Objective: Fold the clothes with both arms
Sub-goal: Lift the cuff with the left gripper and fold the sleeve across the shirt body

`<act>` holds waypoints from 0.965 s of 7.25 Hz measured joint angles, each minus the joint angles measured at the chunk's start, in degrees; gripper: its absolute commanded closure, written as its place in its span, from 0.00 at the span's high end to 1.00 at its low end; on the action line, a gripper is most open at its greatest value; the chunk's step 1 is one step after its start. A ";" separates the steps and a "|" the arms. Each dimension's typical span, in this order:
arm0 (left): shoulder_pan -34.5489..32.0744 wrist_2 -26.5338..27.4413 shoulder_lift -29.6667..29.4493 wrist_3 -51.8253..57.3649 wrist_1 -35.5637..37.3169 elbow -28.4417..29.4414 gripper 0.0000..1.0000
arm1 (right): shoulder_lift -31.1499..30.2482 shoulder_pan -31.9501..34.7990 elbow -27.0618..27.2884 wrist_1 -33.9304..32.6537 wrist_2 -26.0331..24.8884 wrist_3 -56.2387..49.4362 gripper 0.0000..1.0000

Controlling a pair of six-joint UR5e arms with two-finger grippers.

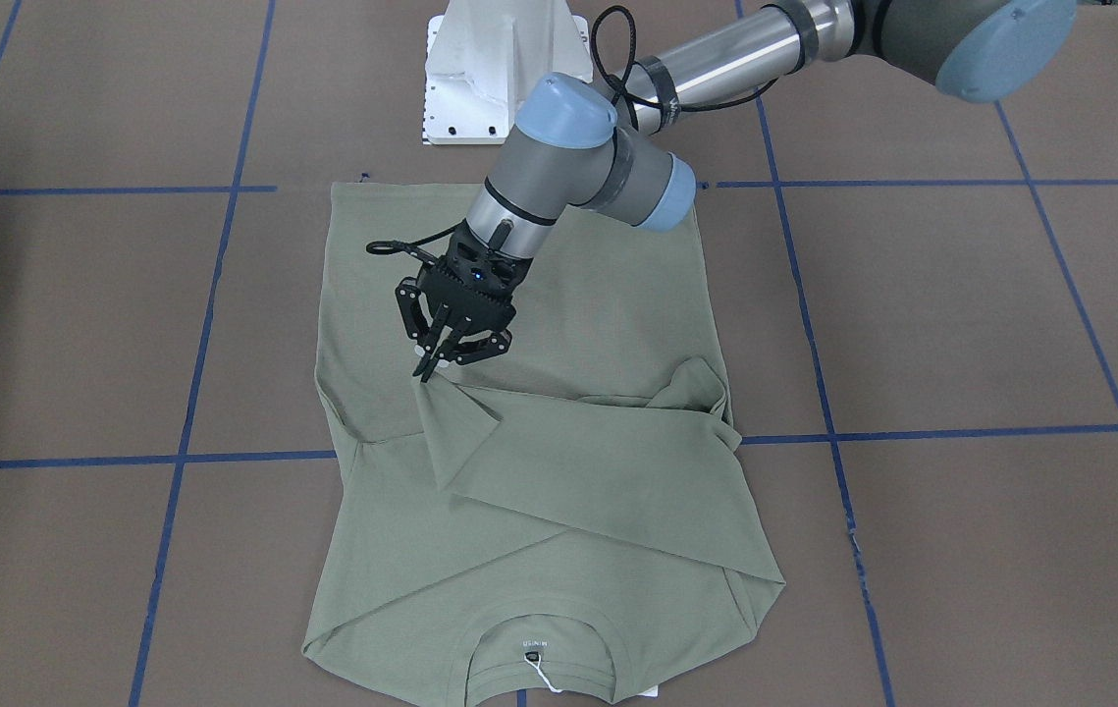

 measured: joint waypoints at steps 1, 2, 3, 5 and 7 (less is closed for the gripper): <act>0.57 0.06 -0.09 1.31 -0.34 0.36 0.17 | 0.00 0.09 0.06 0.00 -0.01 0.03 1.00; 0.96 0.05 -0.15 2.69 -0.64 0.51 0.99 | 0.03 0.14 0.10 0.00 -0.01 0.09 1.00; 1.38 0.03 -0.09 3.49 -1.99 0.56 1.00 | 0.05 0.17 0.12 0.00 0.00 0.18 1.00; 1.64 -0.03 0.41 1.16 -5.61 0.47 1.00 | 0.23 0.15 0.37 0.60 0.33 0.43 1.00; -0.87 -2.49 1.13 -0.30 -2.18 -0.25 1.00 | 1.00 -0.25 0.10 4.61 0.59 1.04 0.98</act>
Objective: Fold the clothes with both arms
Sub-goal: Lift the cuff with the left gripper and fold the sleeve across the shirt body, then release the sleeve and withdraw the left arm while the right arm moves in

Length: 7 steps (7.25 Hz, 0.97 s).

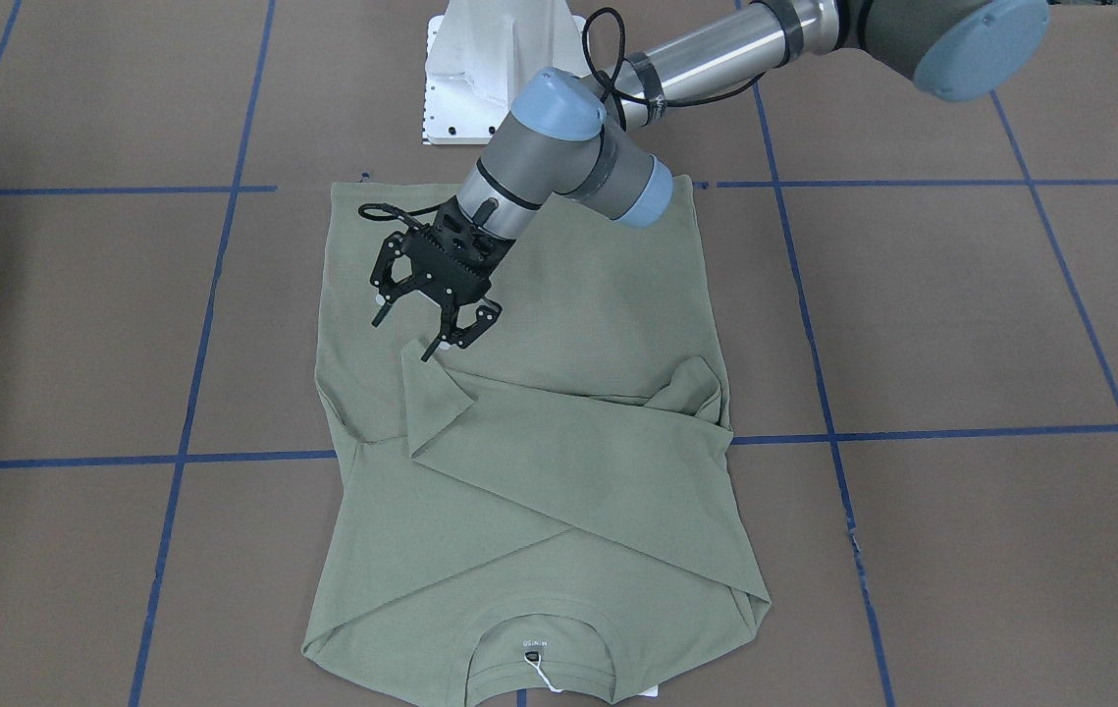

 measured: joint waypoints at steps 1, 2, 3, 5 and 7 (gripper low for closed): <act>-2.85 -3.28 0.95 0.31 6.37 -2.05 1.00 | 1.00 -1.01 -0.03 2.38 0.09 0.44 0.99; -5.81 -5.10 3.11 3.12 14.05 -6.13 1.00 | 2.53 -3.00 0.06 4.23 0.15 2.50 0.99; -9.18 -6.58 6.85 9.07 22.21 -12.33 1.00 | 4.23 -6.31 0.61 5.67 -0.02 8.54 0.99; -16.33 -10.98 15.81 20.52 31.39 -24.16 1.00 | 9.26 -15.65 2.34 7.58 -3.98 25.62 0.99; -22.87 -16.28 24.06 27.89 32.46 -30.53 1.00 | 16.10 -27.99 3.58 6.75 -14.76 41.62 0.98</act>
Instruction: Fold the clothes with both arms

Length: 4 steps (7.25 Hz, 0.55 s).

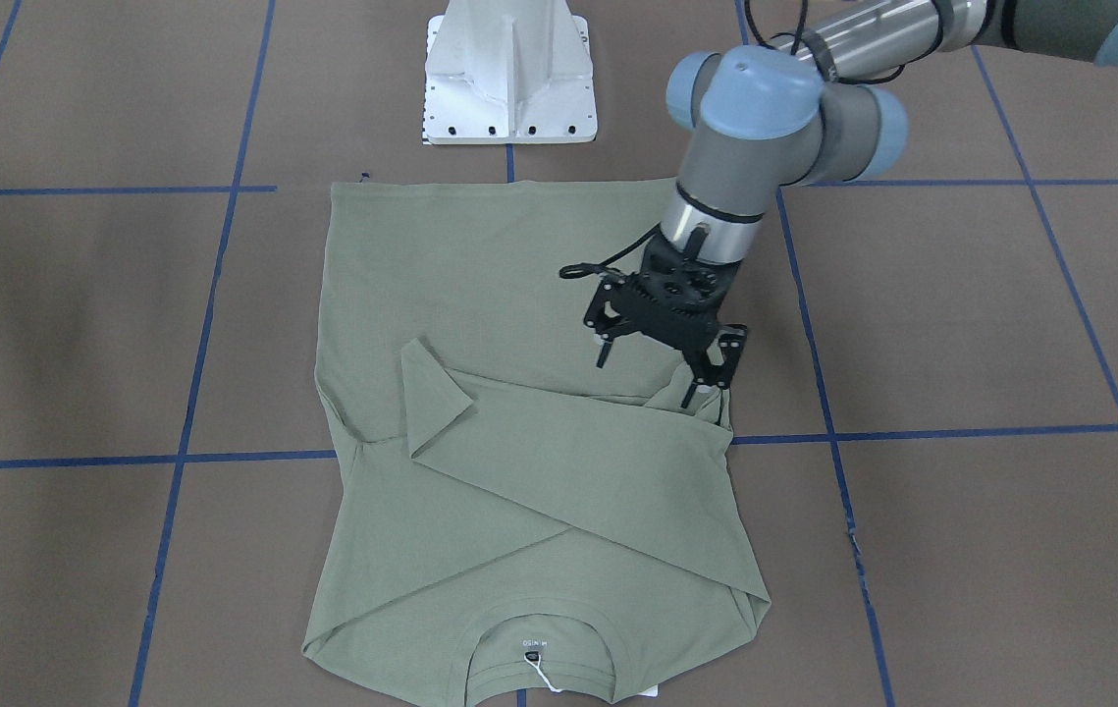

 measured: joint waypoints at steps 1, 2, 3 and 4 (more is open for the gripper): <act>-2.30 -1.10 3.28 2.37 -0.42 -1.82 1.00 | 4.03 -6.07 0.06 -2.66 -5.79 6.25 0.98; -3.95 -2.05 5.92 4.53 -1.53 -2.74 1.00 | 8.61 -11.40 -0.19 -7.24 -11.01 11.01 0.97; -5.25 -3.39 8.74 5.86 -4.17 -3.05 1.00 | 13.12 -16.15 -1.13 -11.81 -15.99 15.11 0.94; -6.45 -5.49 11.60 6.29 -7.69 -3.00 1.00 | 16.91 -19.62 -3.56 -14.42 -19.88 18.46 0.90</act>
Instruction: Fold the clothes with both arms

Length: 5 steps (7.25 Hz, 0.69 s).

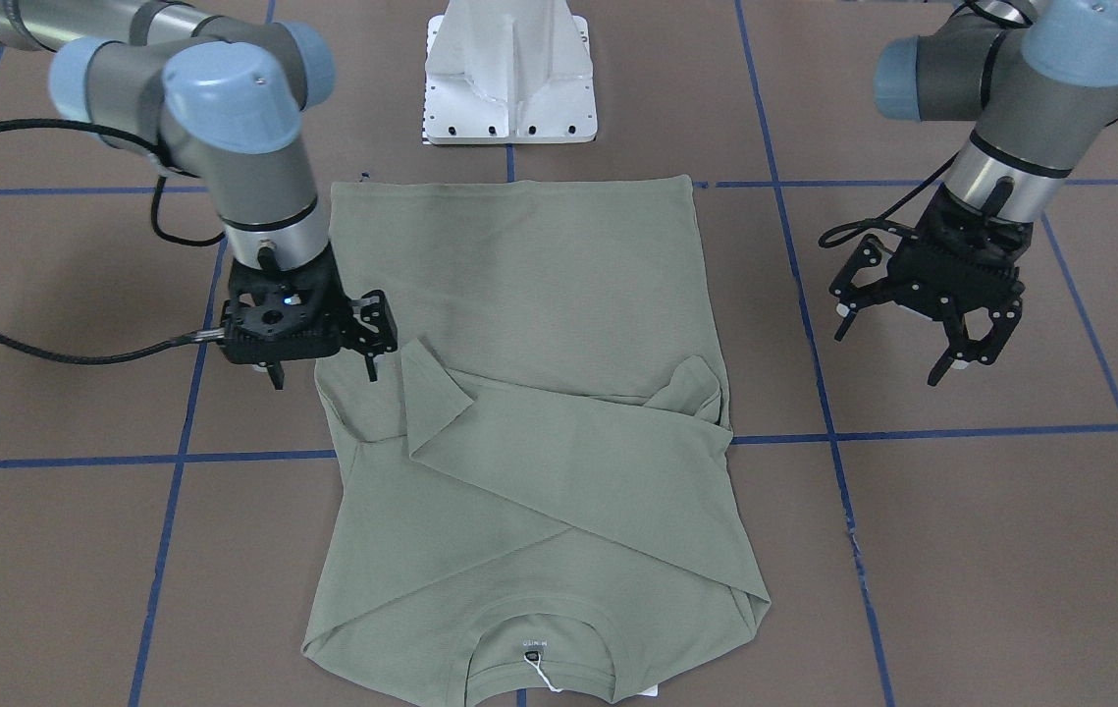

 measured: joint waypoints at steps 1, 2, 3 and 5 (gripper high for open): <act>-1.02 -2.54 1.95 -0.06 -2.30 0.00 1.00 | 3.82 -2.54 -4.38 -1.05 -3.03 2.25 0.85; -1.63 -4.06 2.94 -0.23 -3.29 -0.03 1.00 | 8.00 -4.61 -10.01 -1.40 -5.70 3.37 0.82; -1.92 -4.67 3.43 -0.34 -3.65 -0.03 1.00 | 11.53 -6.29 -15.42 -1.44 -8.06 3.80 0.78; -2.04 -4.95 3.66 -0.49 -3.81 -0.04 1.00 | 13.89 -8.36 -20.73 -1.40 -10.75 3.93 0.71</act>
